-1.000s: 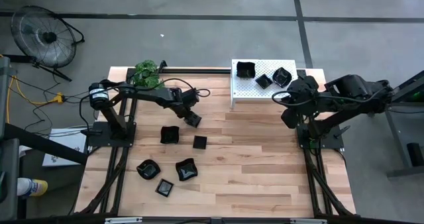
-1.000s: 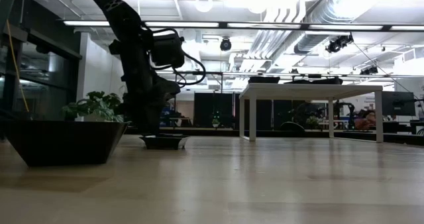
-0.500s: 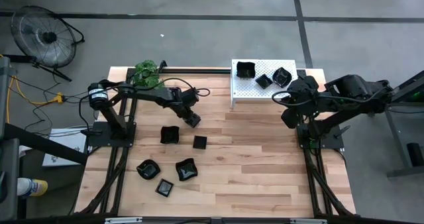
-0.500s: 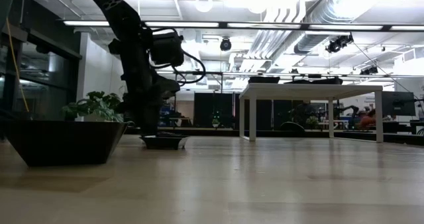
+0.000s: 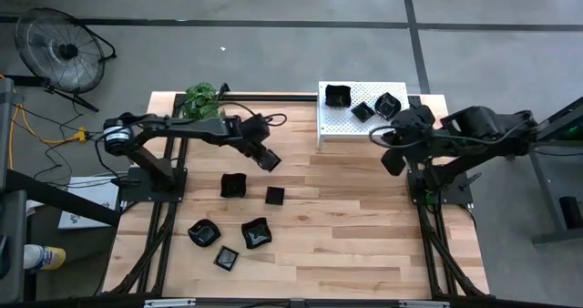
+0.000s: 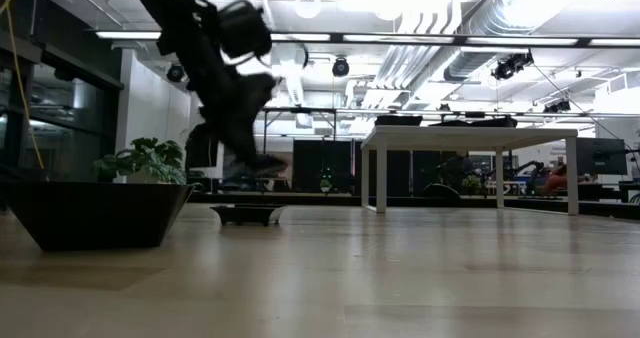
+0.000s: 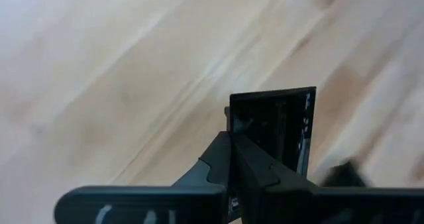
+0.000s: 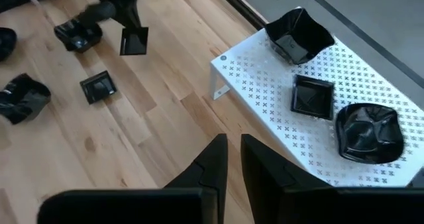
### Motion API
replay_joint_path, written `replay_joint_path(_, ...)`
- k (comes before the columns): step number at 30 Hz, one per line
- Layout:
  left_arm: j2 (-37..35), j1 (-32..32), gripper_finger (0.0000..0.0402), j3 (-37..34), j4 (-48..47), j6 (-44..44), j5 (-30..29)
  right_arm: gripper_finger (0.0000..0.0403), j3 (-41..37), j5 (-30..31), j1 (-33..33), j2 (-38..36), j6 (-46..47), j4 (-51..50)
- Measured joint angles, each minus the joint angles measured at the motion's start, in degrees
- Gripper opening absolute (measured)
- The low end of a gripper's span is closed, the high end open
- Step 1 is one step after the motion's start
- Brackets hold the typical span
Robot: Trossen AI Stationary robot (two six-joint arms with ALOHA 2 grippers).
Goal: Pick & Place Mini shaped plates
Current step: Stack the square plate on top of the square plate on the shelf
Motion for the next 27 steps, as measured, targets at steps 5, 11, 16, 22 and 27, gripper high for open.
replay_joint_path(5, -3.4, -1.2, 0.0001, 0.0, 8.7, 4.2, -0.7, 0.0041, -6.9, 2.7, 0.0, -0.6, 0.1, 6.9)
replay_joint_path(11, -4.7, -4.4, 0.0001, 0.5, 23.9, 9.9, -4.9, 0.0035, -15.8, 7.6, 0.0, -0.7, -2.7, 22.8)
replay_joint_path(16, -4.7, -7.3, 0.0001, 3.4, 31.0, 18.1, -10.4, 0.0036, -24.5, 11.4, 0.0, -0.7, -8.2, 40.1)
replay_joint_path(22, -4.7, -10.2, 0.0001, 7.3, 35.0, 28.2, -18.4, 0.0033, -33.6, 12.0, 0.0, -0.7, -17.2, 60.3)
replay_joint_path(27, -4.7, -12.3, 0.0001, 10.8, 34.7, 35.3, -25.9, 0.0039, -39.9, 14.2, 0.0, -0.7, -24.4, 75.4)
